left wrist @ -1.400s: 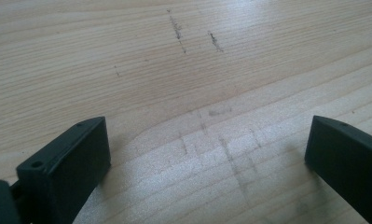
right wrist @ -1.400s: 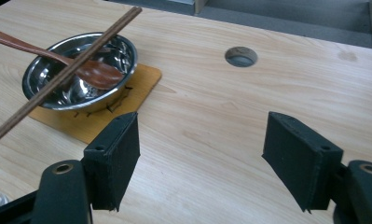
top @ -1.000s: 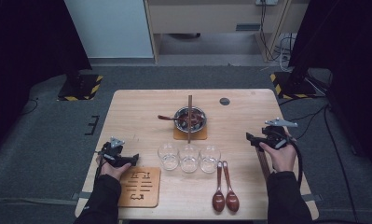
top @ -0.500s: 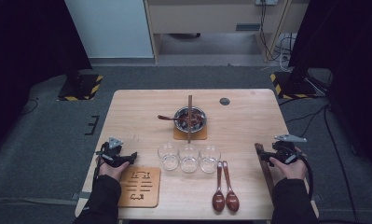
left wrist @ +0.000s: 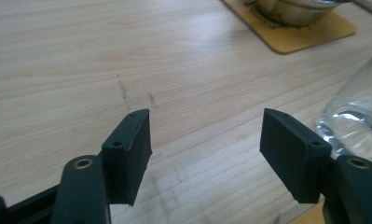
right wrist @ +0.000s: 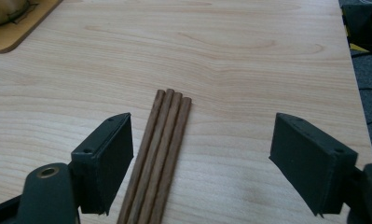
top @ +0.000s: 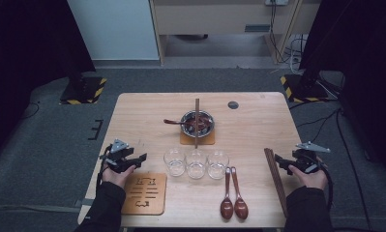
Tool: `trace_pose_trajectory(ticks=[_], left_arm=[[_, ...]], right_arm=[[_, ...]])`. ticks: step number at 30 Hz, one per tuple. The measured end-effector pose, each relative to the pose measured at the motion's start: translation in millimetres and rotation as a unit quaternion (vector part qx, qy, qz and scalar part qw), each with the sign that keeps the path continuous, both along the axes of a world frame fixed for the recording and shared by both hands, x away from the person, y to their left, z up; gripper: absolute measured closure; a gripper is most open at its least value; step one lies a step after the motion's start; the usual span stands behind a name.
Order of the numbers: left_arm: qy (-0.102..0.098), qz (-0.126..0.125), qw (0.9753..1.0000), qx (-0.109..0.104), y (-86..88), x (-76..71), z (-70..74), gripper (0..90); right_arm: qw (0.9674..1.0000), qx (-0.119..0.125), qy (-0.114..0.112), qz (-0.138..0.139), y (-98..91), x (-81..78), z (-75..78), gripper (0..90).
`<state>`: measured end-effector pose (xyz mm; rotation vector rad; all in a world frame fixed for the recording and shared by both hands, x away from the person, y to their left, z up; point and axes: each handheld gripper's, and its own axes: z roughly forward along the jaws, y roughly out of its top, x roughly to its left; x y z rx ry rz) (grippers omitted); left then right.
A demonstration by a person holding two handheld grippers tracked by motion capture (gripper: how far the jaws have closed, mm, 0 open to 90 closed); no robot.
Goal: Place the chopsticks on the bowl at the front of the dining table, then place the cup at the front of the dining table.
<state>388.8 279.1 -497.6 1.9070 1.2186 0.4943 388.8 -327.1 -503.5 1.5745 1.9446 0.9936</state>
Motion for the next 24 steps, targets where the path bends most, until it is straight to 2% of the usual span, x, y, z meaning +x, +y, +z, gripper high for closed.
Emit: trace_pose_trajectory(ticks=[5,11,14,17,24], left_arm=[[-0.018,-0.019,0.9996,-0.007,-10.9,-3.7,14.1,34.3],[-0.028,-0.036,0.9988,-0.020,-23.6,-6.7,26.0,35.1],[-0.025,-0.049,0.9980,-0.031,-32.5,-8.0,31.1,36.6],[-0.026,-0.053,0.9978,-0.029,-36.7,-9.3,33.6,38.6],[-0.013,-0.067,0.9974,-0.022,-53.5,-9.1,38.2,42.8]], right_arm=[[1.0000,-0.006,0.006,-0.005,-6.0,0.6,-4.6,19.6],[0.9997,-0.017,0.017,-0.009,-11.0,0.3,-11.9,19.3],[0.9993,-0.026,0.024,-0.013,-14.9,1.2,-17.1,19.1],[0.9991,-0.025,0.028,-0.018,-18.8,0.8,-18.8,18.8],[0.9985,-0.026,0.040,-0.025,-27.7,0.3,-24.0,17.6]])
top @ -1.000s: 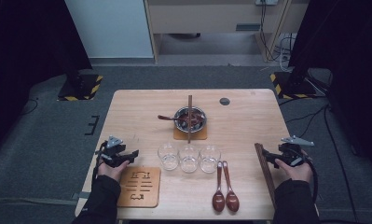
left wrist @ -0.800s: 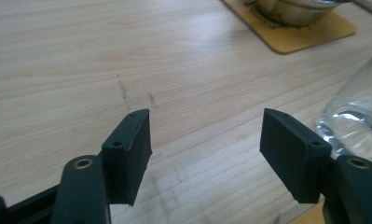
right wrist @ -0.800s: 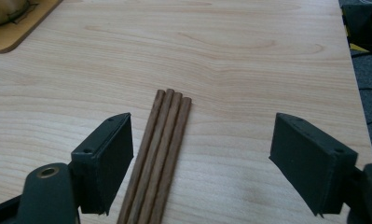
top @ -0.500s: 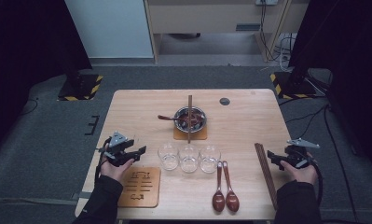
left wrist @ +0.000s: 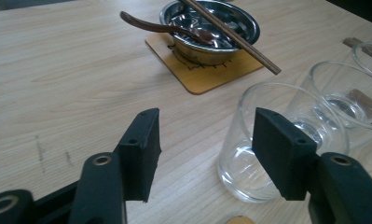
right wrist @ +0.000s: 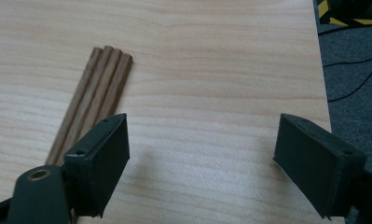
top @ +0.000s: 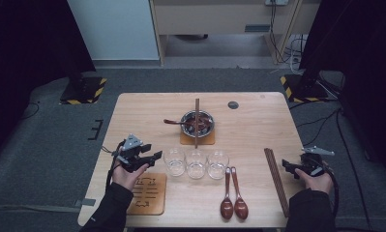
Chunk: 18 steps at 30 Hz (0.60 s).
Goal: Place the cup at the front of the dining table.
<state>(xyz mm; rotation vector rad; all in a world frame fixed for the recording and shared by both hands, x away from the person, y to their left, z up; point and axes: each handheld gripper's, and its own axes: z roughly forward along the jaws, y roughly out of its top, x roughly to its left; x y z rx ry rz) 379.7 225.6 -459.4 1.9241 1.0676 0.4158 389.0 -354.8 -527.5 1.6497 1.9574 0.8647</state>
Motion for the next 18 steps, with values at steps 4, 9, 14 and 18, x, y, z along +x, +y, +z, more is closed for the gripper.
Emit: trace_pose_trajectory(ticks=[4,9,14,18], left_arm=[[0.021,-0.007,0.9997,-0.006,-9.2,1.3,-0.4,44.6],[0.043,-0.009,0.9990,0.010,-18.4,4.8,-4.8,47.0],[0.056,-0.011,0.9981,0.023,-29.3,10.5,-6.7,50.4],[0.065,-0.009,0.9968,0.046,-36.4,14.9,-7.4,54.3]], right_arm=[[1.0000,-0.004,0.001,0.002,-1.9,-0.5,-3.4,17.3],[1.0000,-0.007,-0.005,0.005,-3.5,-1.1,-4.8,16.3],[0.9998,-0.015,-0.009,0.009,-2.4,-1.4,-6.4,14.2],[0.9998,-0.013,-0.012,0.008,-2.1,-2.0,-7.1,13.9]])
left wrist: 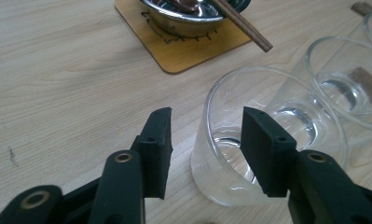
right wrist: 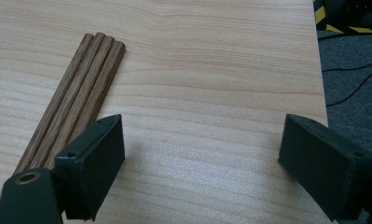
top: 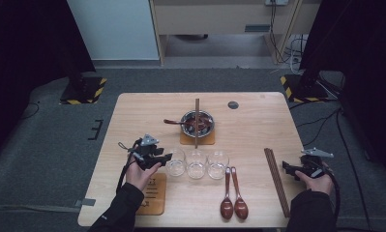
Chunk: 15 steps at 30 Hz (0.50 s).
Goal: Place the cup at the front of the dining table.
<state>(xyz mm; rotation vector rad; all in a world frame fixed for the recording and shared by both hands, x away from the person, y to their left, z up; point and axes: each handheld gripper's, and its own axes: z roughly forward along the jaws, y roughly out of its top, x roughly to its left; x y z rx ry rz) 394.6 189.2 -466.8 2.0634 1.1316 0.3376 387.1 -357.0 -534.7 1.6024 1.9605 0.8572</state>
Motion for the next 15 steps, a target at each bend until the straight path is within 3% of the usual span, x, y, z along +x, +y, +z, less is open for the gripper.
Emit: trace_pose_trajectory(ticks=[11,15], left_arm=[[0.025,0.004,0.9990,0.037,-8.9,11.8,-6.2,62.3],[0.032,0.008,0.9989,0.034,-10.8,14.4,-7.8,64.8]], right_arm=[[0.9999,-0.014,-0.008,-0.002,-0.2,-0.4,-3.2,9.2],[0.9999,-0.014,-0.007,-0.005,-0.1,-0.3,-3.4,8.2]])
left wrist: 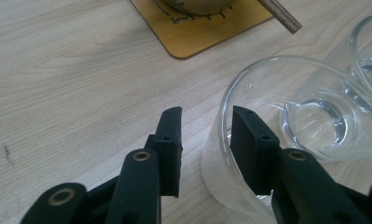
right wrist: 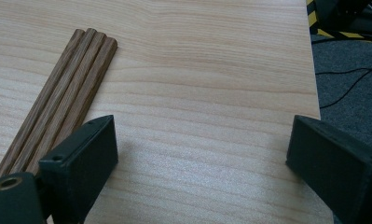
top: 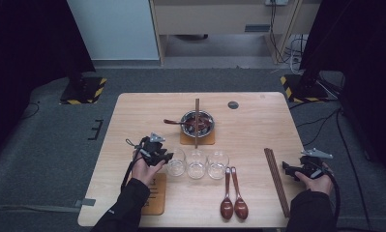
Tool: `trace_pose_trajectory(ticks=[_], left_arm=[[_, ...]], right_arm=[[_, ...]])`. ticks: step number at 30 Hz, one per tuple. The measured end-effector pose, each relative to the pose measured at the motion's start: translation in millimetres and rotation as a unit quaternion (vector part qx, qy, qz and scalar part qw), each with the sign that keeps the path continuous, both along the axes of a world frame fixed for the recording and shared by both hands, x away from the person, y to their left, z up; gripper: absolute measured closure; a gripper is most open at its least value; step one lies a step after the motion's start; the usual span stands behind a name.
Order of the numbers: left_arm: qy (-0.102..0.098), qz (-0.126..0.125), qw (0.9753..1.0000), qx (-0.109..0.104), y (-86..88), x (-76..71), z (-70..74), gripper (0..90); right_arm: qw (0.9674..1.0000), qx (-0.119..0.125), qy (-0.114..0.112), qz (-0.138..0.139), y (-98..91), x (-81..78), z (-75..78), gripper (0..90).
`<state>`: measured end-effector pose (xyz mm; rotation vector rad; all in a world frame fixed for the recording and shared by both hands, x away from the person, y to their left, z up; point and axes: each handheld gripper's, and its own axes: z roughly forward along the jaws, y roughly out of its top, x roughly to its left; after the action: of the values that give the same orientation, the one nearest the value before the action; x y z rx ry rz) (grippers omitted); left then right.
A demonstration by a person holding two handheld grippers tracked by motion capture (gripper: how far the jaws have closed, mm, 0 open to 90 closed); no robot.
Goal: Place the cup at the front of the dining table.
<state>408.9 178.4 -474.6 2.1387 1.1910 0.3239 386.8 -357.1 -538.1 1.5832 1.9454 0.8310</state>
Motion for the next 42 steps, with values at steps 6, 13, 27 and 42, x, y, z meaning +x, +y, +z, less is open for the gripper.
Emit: trace_pose_trajectory(ticks=[6,13,27,42], left_arm=[[0.018,-0.005,0.9998,-0.011,-3.4,1.6,-2.4,73.6],[0.016,-0.004,0.9999,-0.002,-4.9,0.2,-1.4,77.8],[0.012,0.000,0.9999,0.012,-2.6,-3.5,2.2,80.3],[0.005,0.008,0.9999,0.007,2.0,-5.8,3.7,81.2]], right_arm=[[1.0000,-0.001,0.002,-0.006,0.6,-0.2,-0.2,6.7],[0.9999,-0.001,0.005,-0.010,0.3,0.4,-0.6,3.6],[1.0000,0.000,0.008,-0.005,1.1,1.0,-0.9,2.0],[0.9999,0.000,0.009,0.009,3.6,0.1,-0.7,2.0]])
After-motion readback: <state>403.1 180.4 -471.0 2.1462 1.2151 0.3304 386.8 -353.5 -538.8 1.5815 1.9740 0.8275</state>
